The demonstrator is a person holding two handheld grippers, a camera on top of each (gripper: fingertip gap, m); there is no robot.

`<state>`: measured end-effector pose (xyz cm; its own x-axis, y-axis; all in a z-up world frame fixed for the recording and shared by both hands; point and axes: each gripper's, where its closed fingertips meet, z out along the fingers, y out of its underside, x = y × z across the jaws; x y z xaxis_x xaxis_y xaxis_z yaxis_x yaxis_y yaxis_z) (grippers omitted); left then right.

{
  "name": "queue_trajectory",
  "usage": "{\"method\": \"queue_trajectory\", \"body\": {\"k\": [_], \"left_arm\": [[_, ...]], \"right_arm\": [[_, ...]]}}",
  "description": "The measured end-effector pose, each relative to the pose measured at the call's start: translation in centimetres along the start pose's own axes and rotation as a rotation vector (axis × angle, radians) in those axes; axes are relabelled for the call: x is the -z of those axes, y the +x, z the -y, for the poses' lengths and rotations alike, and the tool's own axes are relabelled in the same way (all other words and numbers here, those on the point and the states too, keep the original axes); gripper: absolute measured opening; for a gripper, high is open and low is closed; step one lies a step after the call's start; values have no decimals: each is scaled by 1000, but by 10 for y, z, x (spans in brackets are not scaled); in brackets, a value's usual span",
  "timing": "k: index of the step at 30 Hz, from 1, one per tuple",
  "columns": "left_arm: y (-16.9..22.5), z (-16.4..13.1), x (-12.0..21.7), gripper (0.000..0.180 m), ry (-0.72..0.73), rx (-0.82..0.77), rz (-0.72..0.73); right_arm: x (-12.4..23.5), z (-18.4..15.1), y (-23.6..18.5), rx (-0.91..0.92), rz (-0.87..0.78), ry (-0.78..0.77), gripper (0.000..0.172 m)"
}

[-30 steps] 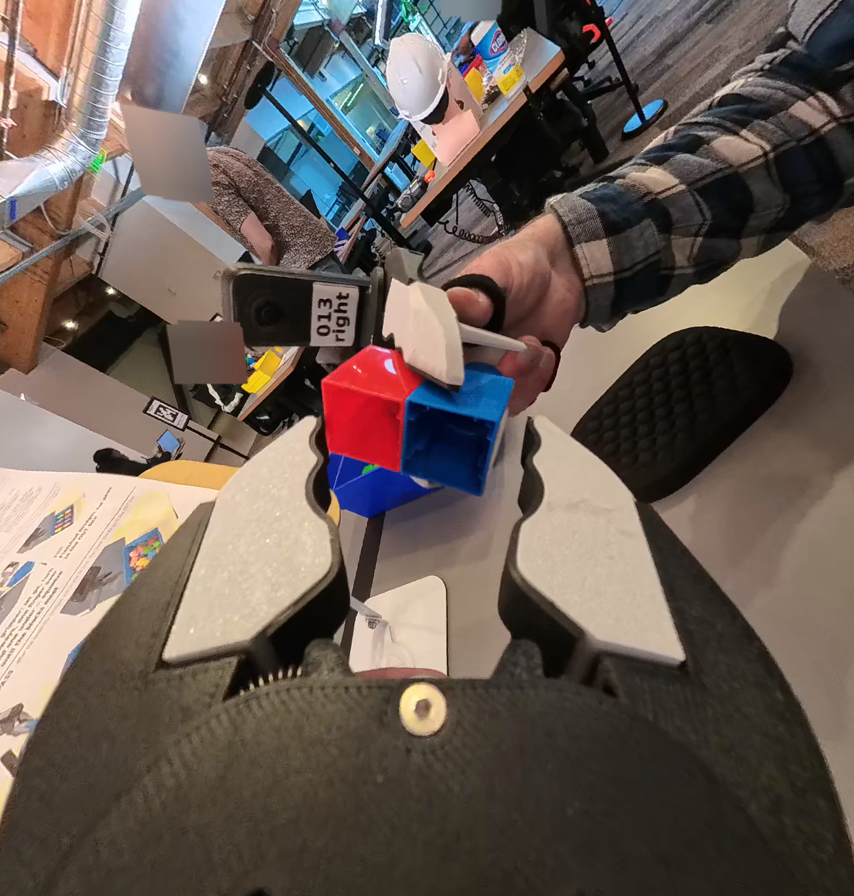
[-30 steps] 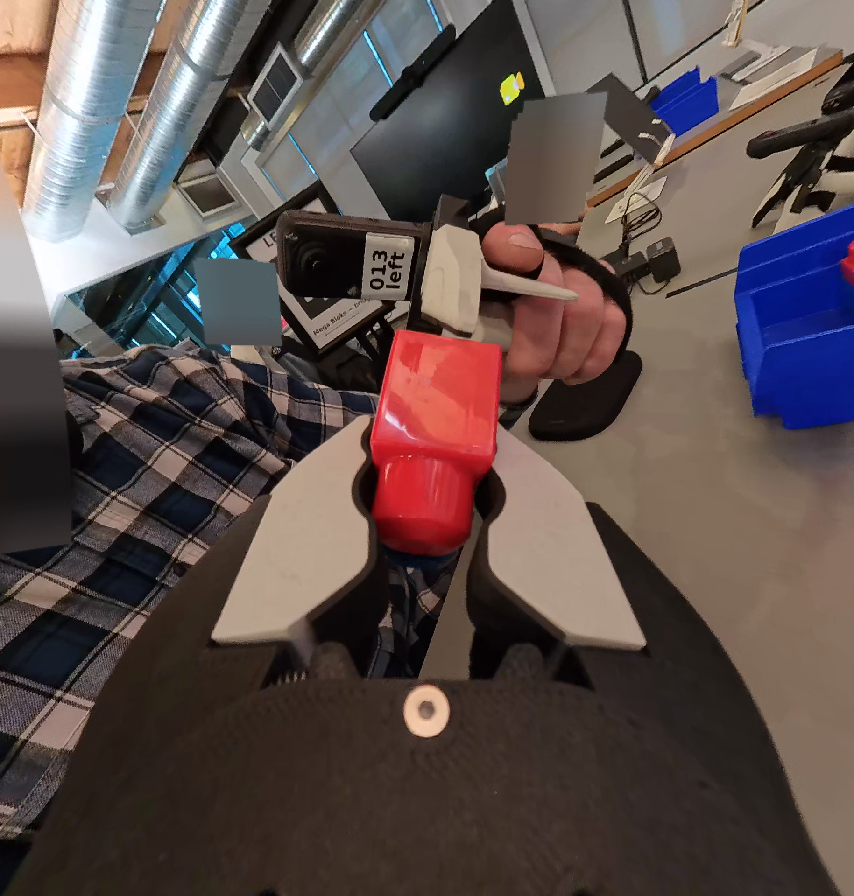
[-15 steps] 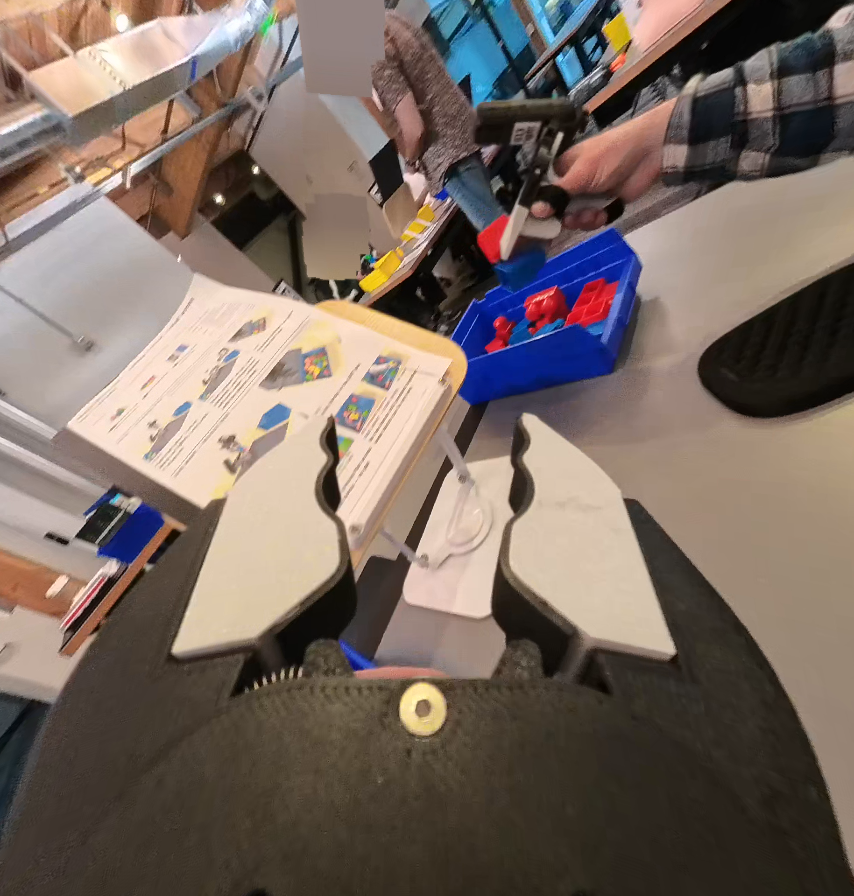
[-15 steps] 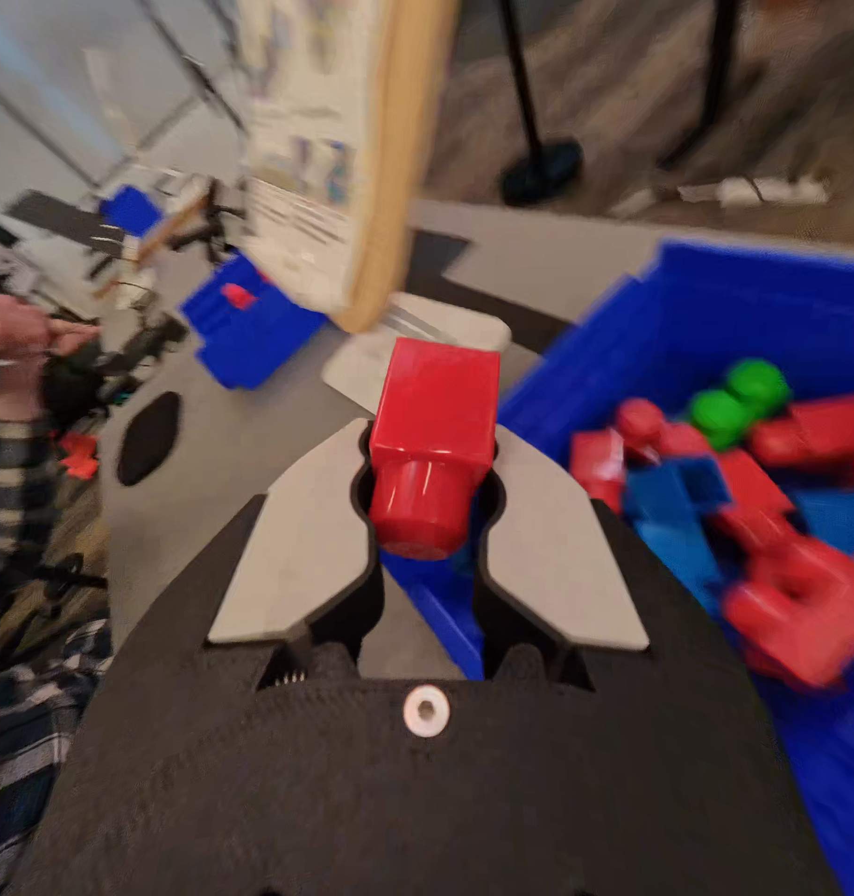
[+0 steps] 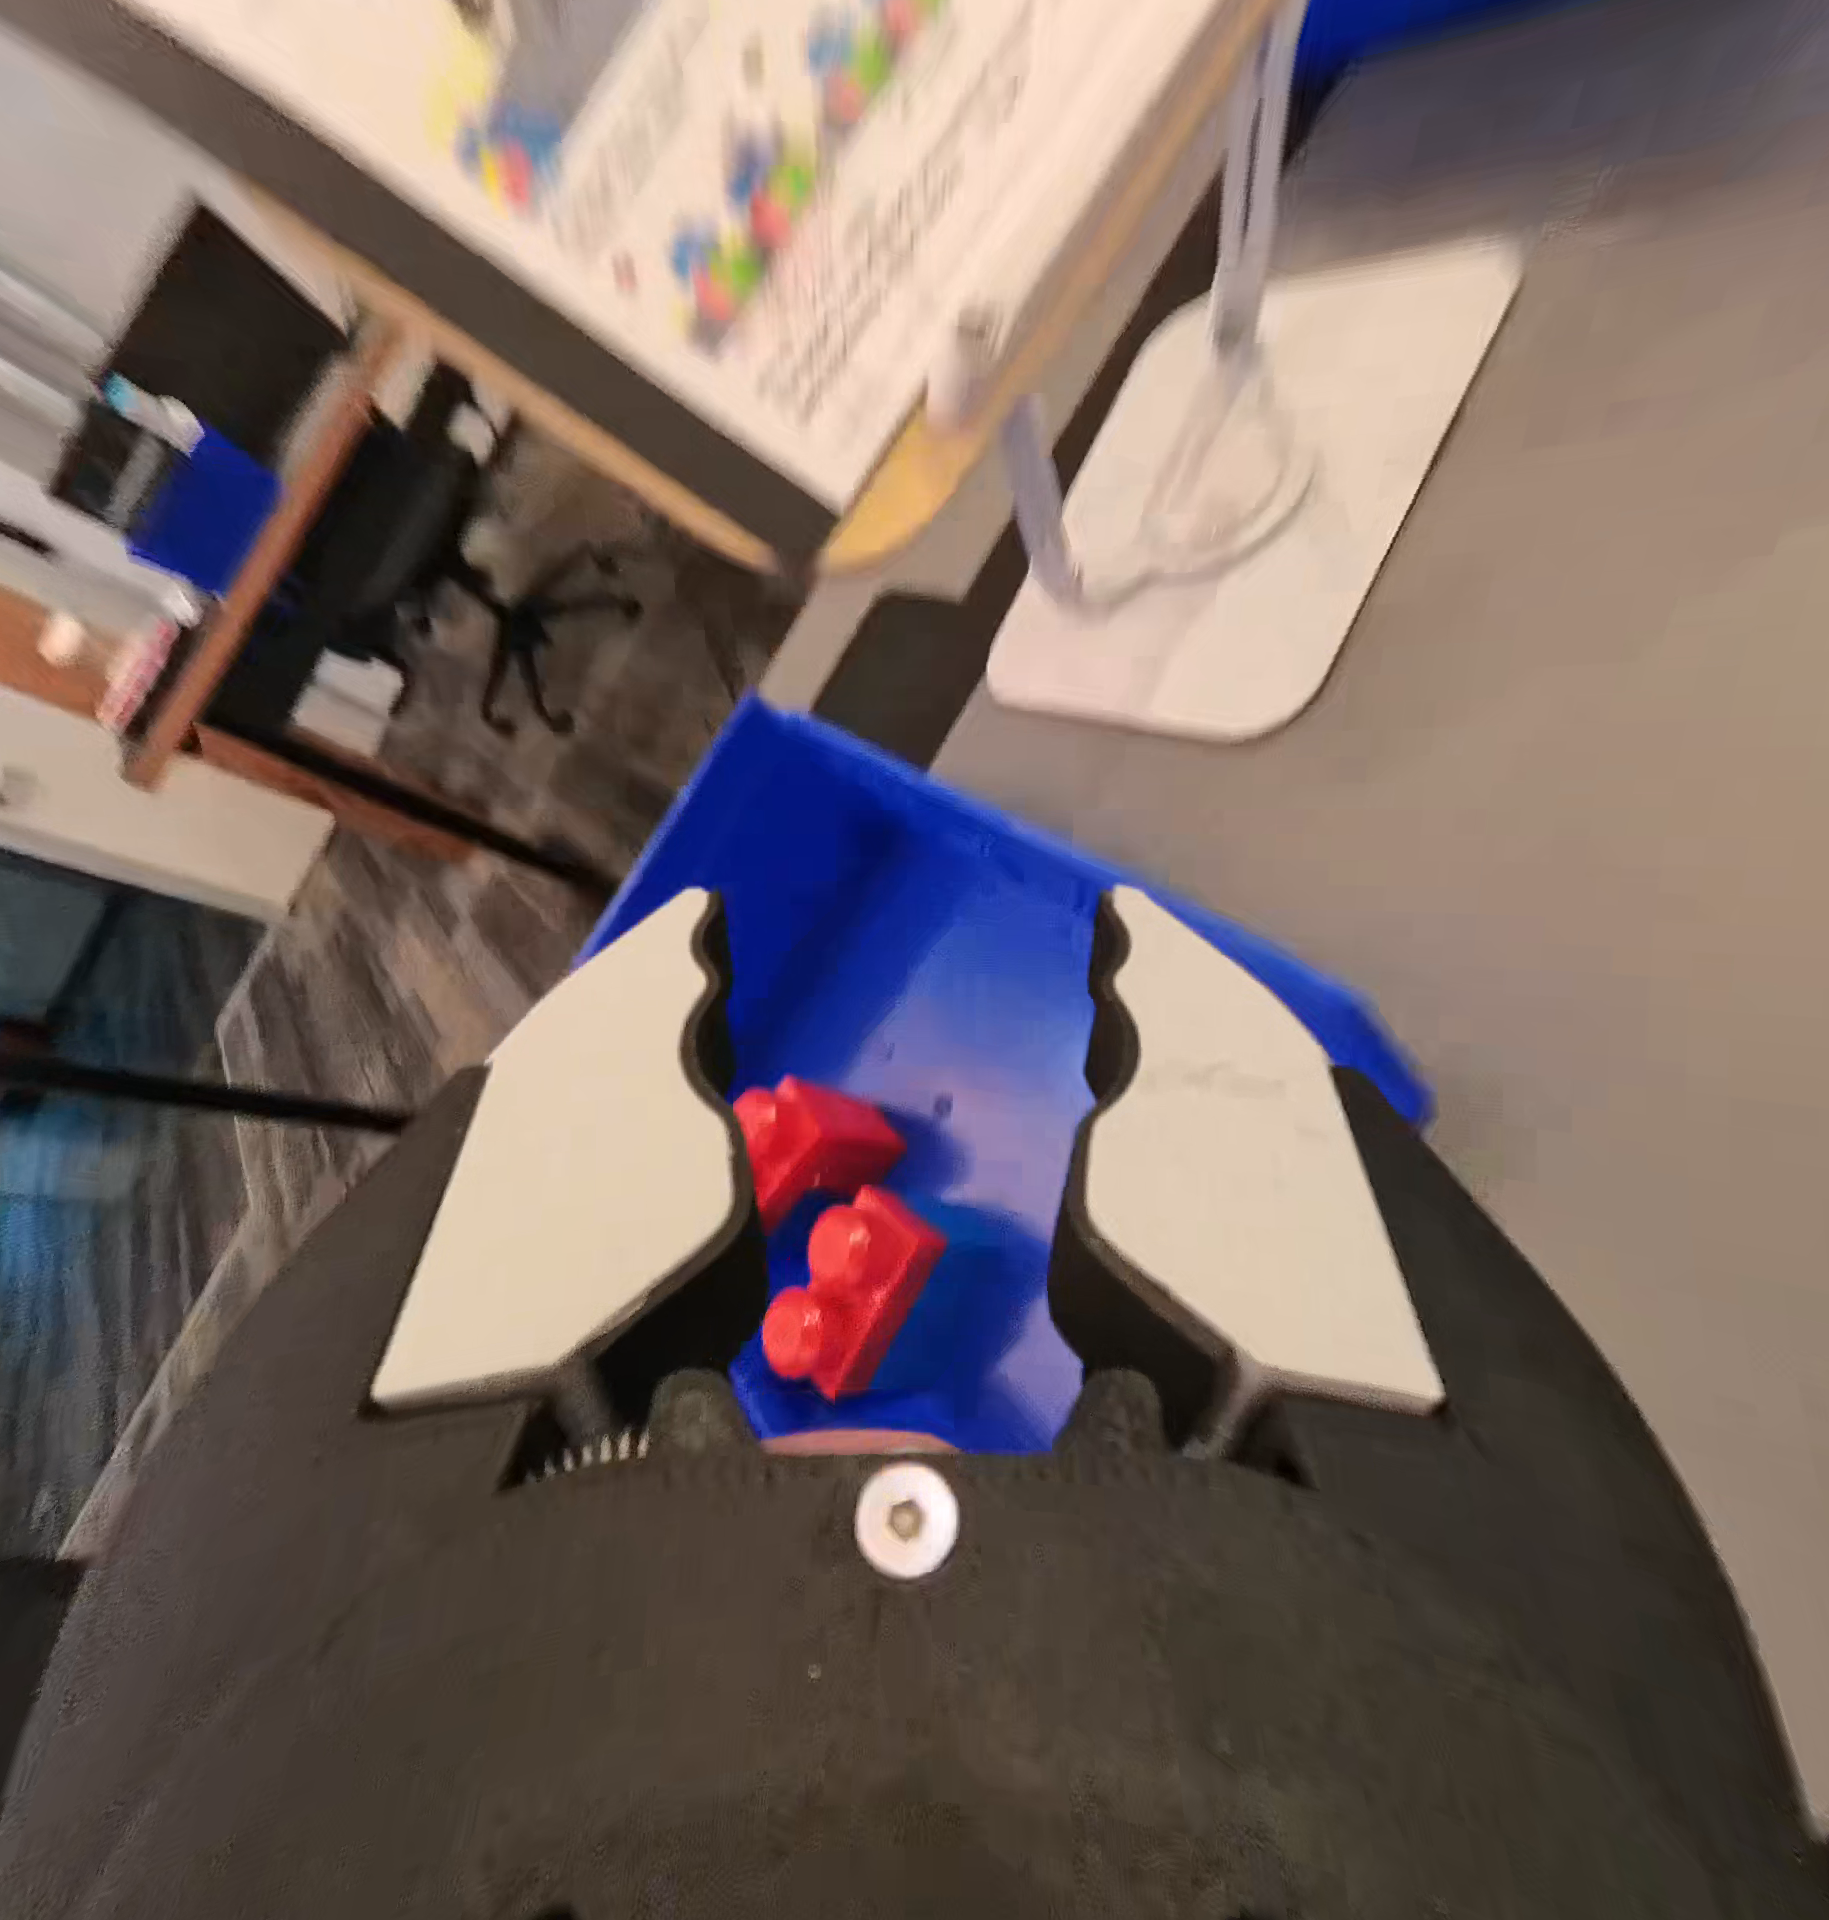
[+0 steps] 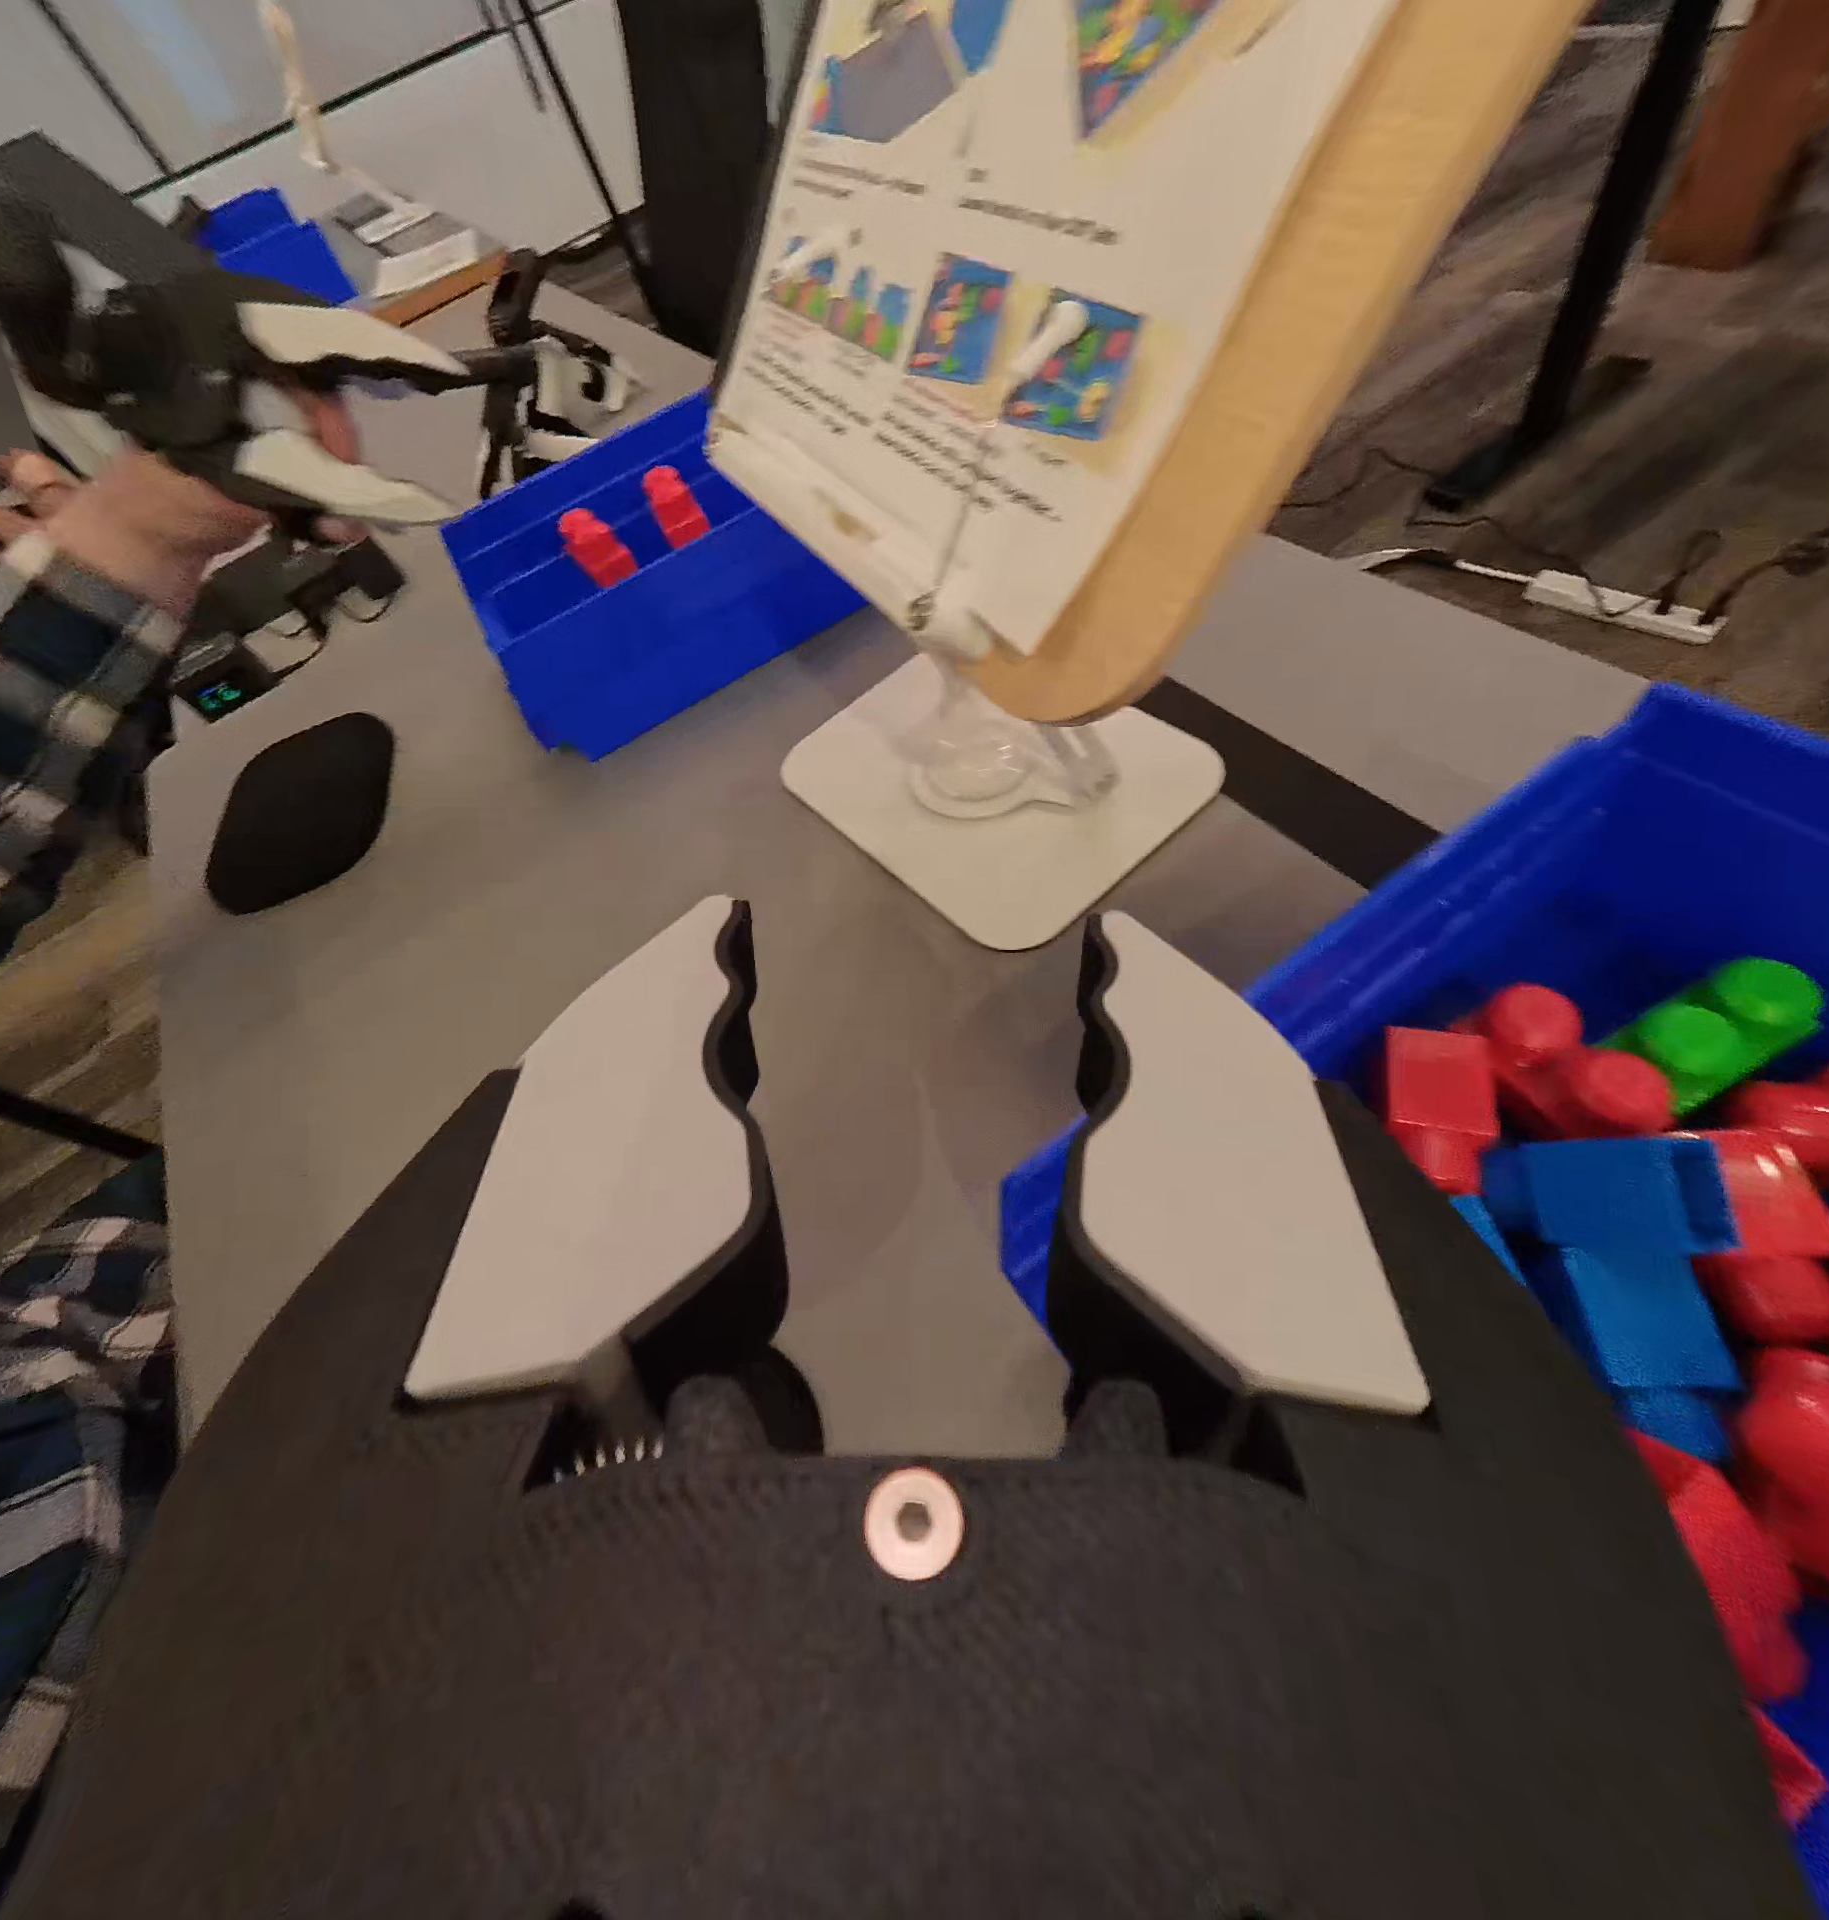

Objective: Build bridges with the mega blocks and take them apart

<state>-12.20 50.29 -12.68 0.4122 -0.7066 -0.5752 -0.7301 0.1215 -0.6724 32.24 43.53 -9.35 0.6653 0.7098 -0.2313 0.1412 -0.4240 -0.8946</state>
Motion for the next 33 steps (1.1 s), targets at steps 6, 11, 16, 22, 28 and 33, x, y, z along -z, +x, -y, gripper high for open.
{"method": "queue_trajectory", "body": {"k": [6,11,16,22,28,33], "left_arm": [[-16,-85,-45,67,-278,-18,-126],[-17,-141,-49,58,-512,-55,-252],[-9,-183,-53,54,-723,-126,-379],[-14,-176,-56,41,-712,-93,-374],[17,-25,-20,40,-298,14,-402],[107,104,2,40,-52,-43,-576]], "right_arm": [[-17,-15,-30,-9,83,-20,58],[-28,-27,-38,-5,105,-57,56],[-44,-30,-46,15,134,-83,55],[-60,-22,-80,113,171,-88,51],[-100,-8,-163,314,277,-118,53],[-151,-7,-208,495,249,-182,67]]}}
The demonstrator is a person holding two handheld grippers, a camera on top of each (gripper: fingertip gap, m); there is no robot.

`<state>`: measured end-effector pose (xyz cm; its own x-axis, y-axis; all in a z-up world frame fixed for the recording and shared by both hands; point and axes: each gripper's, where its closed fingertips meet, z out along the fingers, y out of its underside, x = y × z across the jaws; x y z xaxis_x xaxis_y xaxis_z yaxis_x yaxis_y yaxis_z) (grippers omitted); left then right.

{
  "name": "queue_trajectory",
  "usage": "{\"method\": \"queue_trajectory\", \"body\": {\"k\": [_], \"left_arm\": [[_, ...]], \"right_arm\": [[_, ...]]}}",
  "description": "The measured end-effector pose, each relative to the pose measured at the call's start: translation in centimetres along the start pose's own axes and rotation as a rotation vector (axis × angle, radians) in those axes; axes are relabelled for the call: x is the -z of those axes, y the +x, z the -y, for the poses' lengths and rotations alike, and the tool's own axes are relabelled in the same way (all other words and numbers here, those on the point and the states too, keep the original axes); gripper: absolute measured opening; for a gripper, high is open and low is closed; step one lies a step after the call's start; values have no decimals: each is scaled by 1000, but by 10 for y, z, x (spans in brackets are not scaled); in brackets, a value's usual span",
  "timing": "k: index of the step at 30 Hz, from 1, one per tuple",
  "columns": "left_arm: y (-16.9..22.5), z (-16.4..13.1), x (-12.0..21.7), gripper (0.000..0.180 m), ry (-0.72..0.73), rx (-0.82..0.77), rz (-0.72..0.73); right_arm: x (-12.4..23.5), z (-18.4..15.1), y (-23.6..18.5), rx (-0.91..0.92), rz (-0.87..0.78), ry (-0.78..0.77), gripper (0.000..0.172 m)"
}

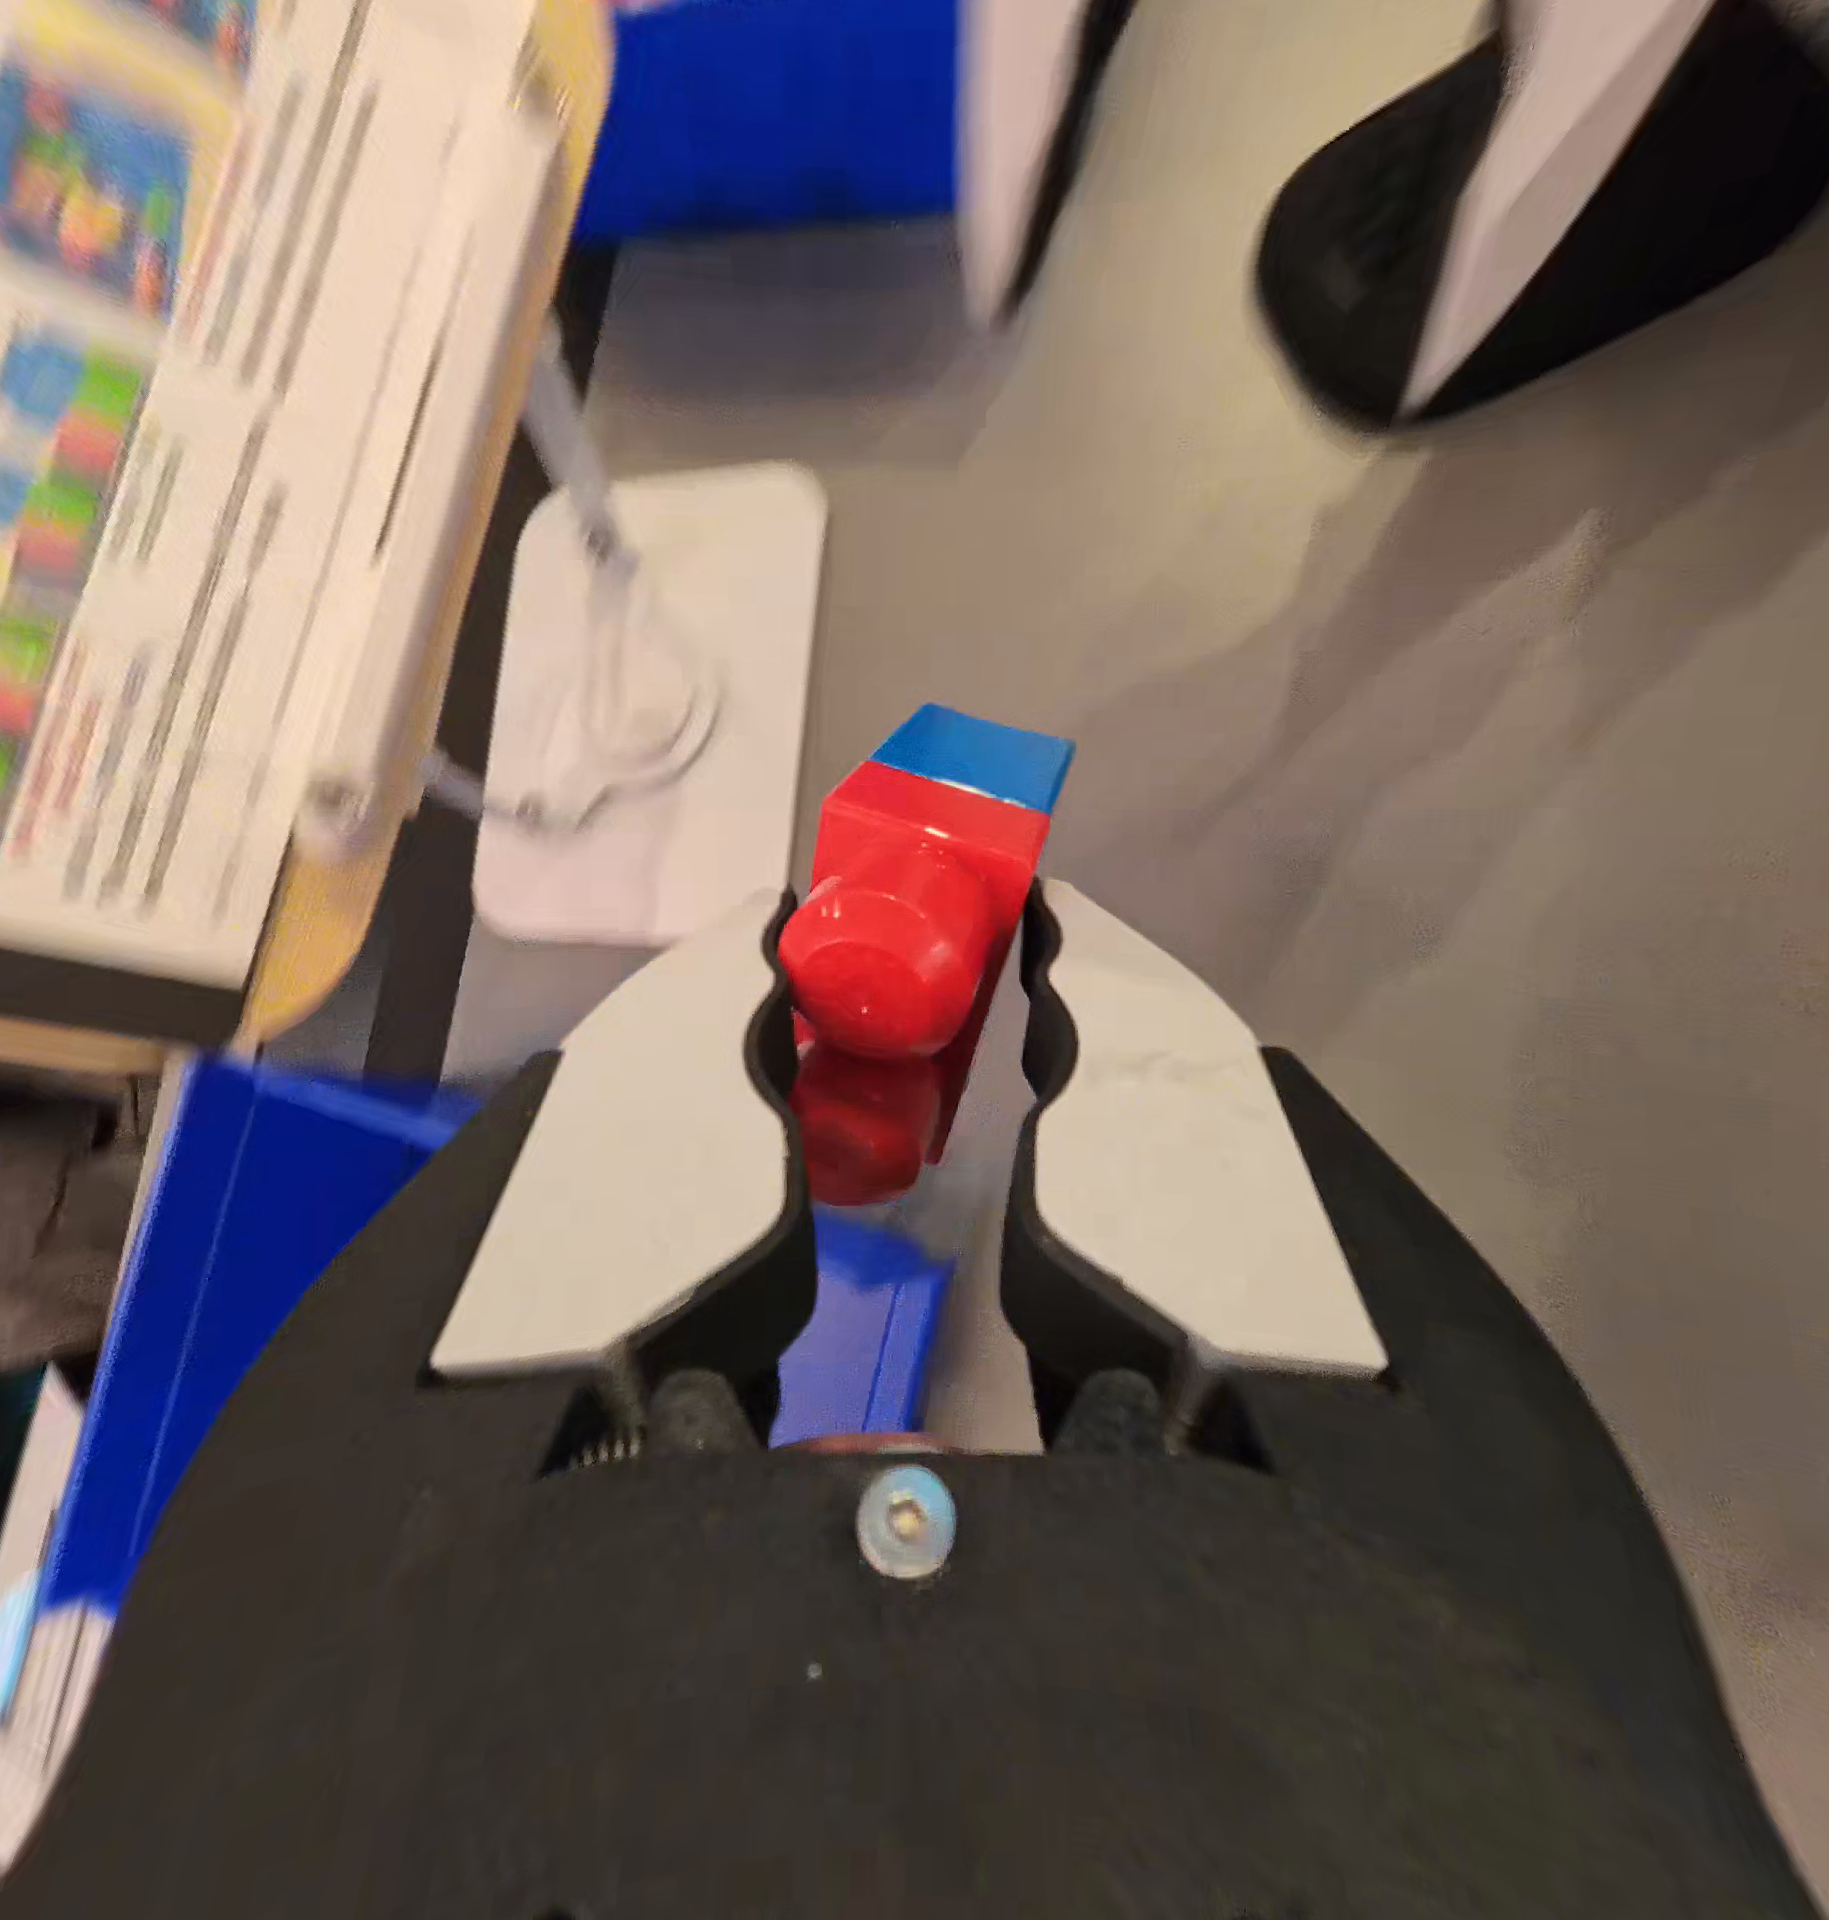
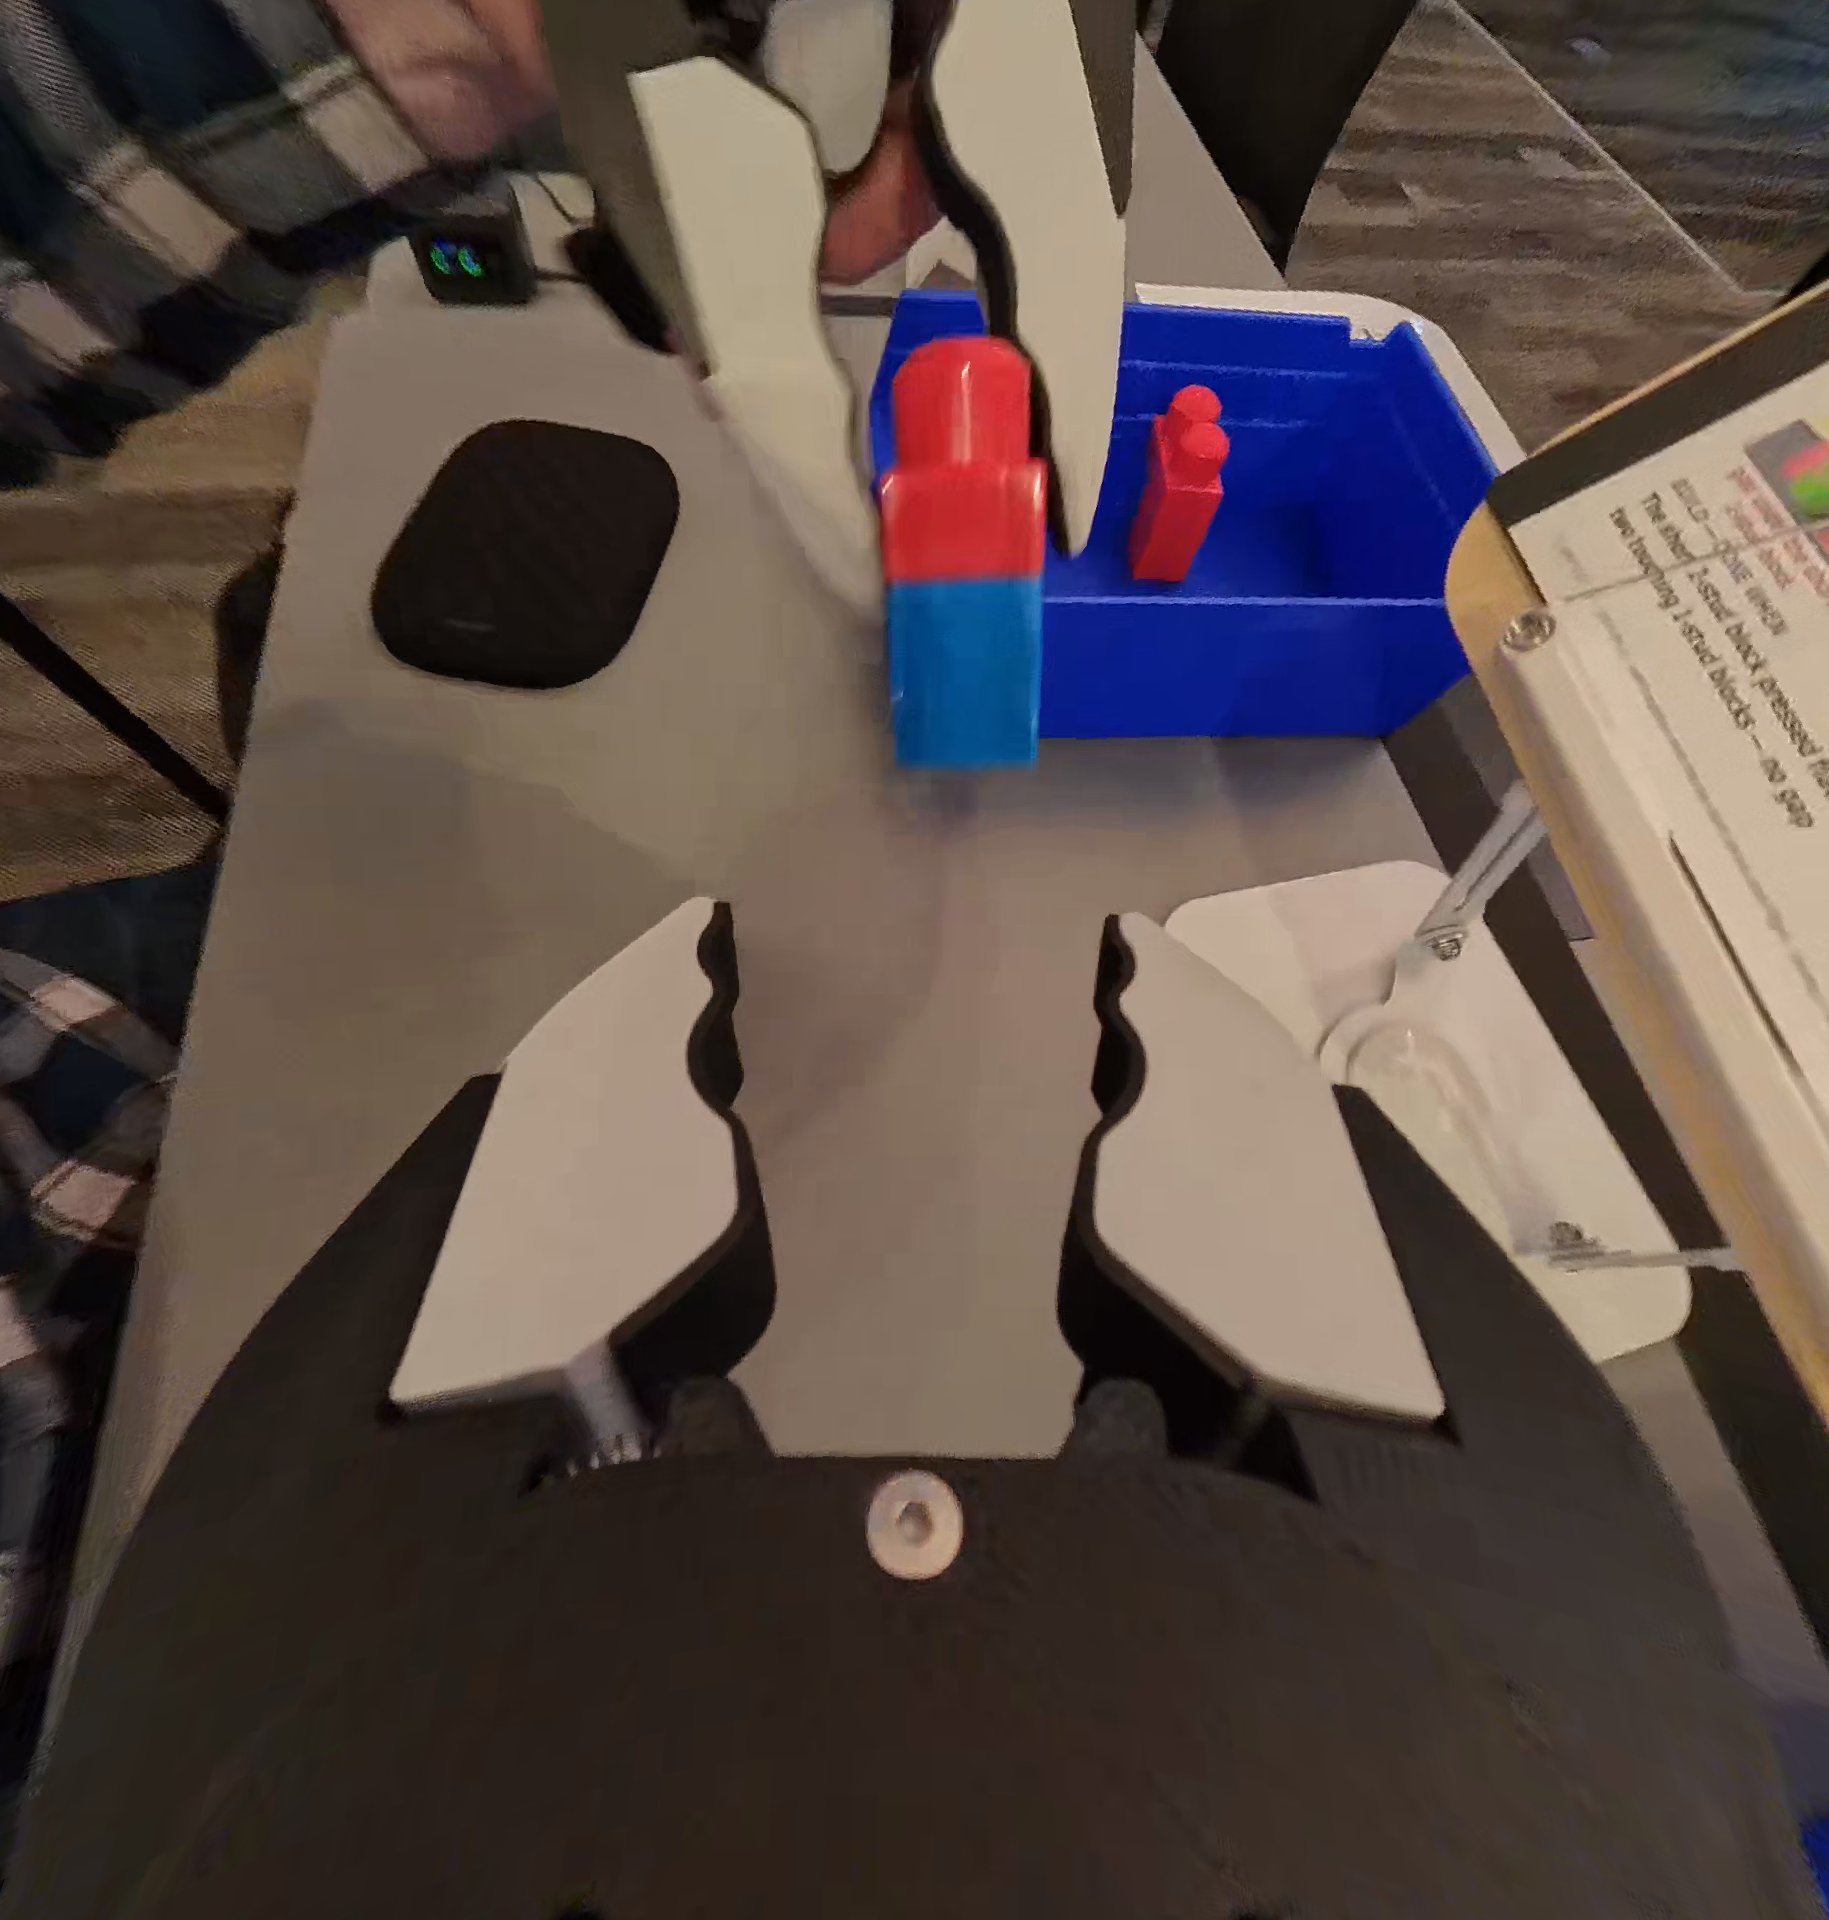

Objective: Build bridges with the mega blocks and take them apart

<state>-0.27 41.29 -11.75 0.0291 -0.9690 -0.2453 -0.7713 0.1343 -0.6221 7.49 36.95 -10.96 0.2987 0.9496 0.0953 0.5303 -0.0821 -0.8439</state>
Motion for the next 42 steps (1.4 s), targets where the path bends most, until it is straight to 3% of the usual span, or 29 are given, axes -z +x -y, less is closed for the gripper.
{"method": "queue_trajectory", "body": {"k": [3,5,8,13,16,22,26,31,35,38,42], "left_arm": [[33,50,-12,40,56,-44,-51],[48,71,-17,40,77,-66,-81],[60,89,-22,40,70,-116,-101],[72,121,-19,40,159,-130,-121],[64,138,-5,59,252,-113,-25],[57,152,17,59,451,-16,146],[58,161,21,69,554,0,353],[67,180,17,79,601,-121,684],[70,187,15,64,588,-221,838],[77,191,22,55,669,-241,756],[86,193,25,54,671,-347,605]], "right_arm": [[-10,6,-6,47,-36,-29,64],[-4,8,-16,83,-34,-34,45],[13,4,-21,156,-95,-56,38],[47,8,-31,67,-66,12,37],[68,15,-28,-26,-56,111,37],[116,40,-18,-304,22,503,37],[130,47,-16,-431,77,667,37],[128,55,-21,-588,210,807,37],[122,57,-30,-638,282,832,37],[121,56,-41,-627,318,815,37],[118,52,-54,-629,381,764,37]]}}
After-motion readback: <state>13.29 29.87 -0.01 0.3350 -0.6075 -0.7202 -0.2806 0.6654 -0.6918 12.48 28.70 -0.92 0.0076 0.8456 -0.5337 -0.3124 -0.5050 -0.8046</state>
